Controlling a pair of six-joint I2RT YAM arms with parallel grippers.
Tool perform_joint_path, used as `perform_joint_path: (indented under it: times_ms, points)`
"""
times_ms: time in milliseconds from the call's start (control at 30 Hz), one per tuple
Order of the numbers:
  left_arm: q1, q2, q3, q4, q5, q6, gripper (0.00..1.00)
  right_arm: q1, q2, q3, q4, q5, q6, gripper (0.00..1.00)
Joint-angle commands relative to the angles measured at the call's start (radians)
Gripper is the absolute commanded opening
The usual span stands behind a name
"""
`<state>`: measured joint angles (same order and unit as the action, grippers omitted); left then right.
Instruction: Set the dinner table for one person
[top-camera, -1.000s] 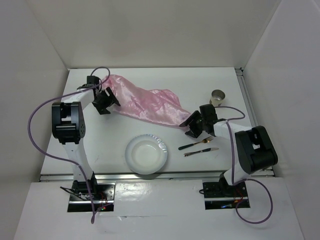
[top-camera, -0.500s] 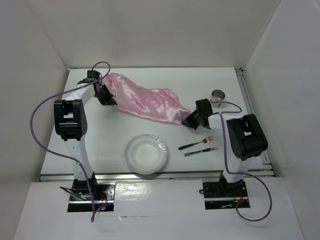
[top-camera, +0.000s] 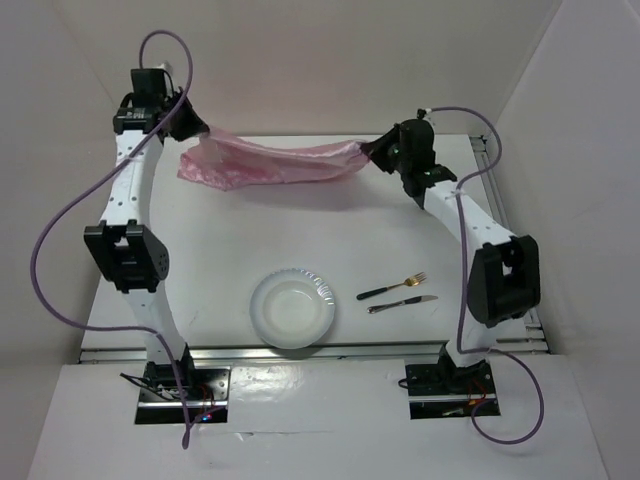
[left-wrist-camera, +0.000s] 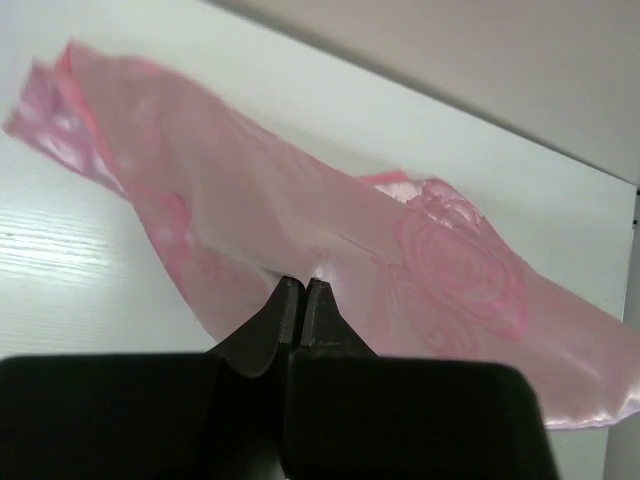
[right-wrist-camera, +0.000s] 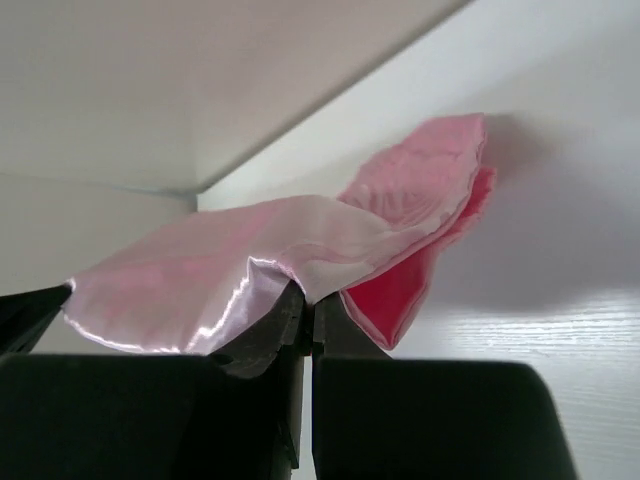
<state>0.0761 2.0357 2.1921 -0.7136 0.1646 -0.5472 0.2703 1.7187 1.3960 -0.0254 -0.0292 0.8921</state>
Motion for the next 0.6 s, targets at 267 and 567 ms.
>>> perform_joint_path:
  times_ms: [267, 567]
  points:
    - [0.001, -0.423, -0.679, -0.055, -0.118, 0.073, 0.44, 0.003, -0.372, -0.478, -0.016, -0.029, -0.102, 0.00]
    - [0.010, -0.433, -0.773, -0.104, -0.197, -0.028, 0.80, 0.003, -0.415, -0.611, -0.090, -0.054, -0.136, 0.00]
